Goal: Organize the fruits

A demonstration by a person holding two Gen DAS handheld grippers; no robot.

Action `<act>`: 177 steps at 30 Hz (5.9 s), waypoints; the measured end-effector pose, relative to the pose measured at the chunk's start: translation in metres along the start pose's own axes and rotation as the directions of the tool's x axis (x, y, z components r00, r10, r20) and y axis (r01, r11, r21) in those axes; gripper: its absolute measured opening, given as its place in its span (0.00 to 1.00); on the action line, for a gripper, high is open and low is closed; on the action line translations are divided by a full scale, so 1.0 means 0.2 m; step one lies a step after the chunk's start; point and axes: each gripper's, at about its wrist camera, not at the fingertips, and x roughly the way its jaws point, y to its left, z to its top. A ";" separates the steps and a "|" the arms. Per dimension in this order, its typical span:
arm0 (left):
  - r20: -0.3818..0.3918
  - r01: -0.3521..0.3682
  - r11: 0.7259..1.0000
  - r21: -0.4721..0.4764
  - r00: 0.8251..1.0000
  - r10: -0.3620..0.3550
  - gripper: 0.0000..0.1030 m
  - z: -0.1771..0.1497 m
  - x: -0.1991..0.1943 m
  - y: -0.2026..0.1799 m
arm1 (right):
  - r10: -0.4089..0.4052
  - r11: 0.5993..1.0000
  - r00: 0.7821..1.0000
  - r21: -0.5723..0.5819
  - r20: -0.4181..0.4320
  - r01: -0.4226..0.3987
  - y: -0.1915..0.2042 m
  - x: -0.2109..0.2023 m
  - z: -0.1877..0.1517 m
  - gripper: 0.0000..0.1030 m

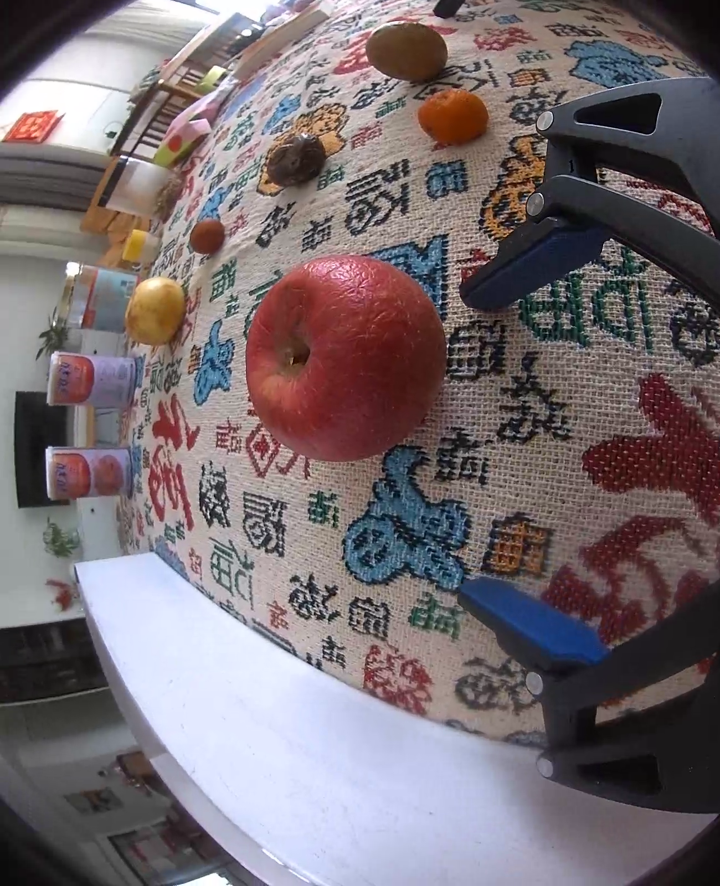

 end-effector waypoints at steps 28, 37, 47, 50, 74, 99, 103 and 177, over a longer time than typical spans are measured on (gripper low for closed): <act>0.106 0.178 0.981 -0.072 0.980 -0.170 0.67 0.17 -0.37 0.11 | 0.217 0.862 0.919 -0.378 -0.329 -0.339 1.13 0.33 0.67 0.52; 0.186 0.244 0.949 -0.200 0.960 -0.208 0.67 0.22 -0.86 0.48 | 0.315 0.842 0.922 -0.383 -0.225 -0.381 1.20 0.01 0.71 0.42; -0.003 -0.034 0.906 -0.422 0.999 0.037 0.67 0.35 -0.58 1.15 | 0.622 0.594 0.751 -0.491 -0.222 -0.637 2.18 -0.48 0.75 0.43; -0.107 -0.100 0.891 -0.443 0.993 0.059 0.67 0.29 -0.42 1.24 | 0.619 0.560 0.736 -0.503 -0.274 -0.658 2.45 -0.44 0.68 0.43; 0.063 0.182 0.980 -0.082 0.982 -0.177 0.93 0.13 -0.53 0.15 | 0.312 0.901 0.939 -0.359 0.148 -0.242 1.02 -0.35 0.52 0.93; 0.002 0.020 1.000 0.019 1.000 -0.020 0.97 0.01 0.00 -0.18 | 0.044 0.997 0.999 -0.057 0.001 -0.044 0.12 0.05 0.04 1.00; 0.002 0.019 1.000 0.020 1.000 -0.019 0.97 0.01 0.00 -0.18 | 0.044 0.997 0.999 -0.057 0.001 -0.044 0.12 0.05 0.04 1.00; 0.002 0.019 1.000 0.022 1.000 -0.019 0.98 0.01 -0.01 -0.18 | 0.047 0.997 0.999 -0.055 0.001 -0.046 0.12 0.05 0.04 1.00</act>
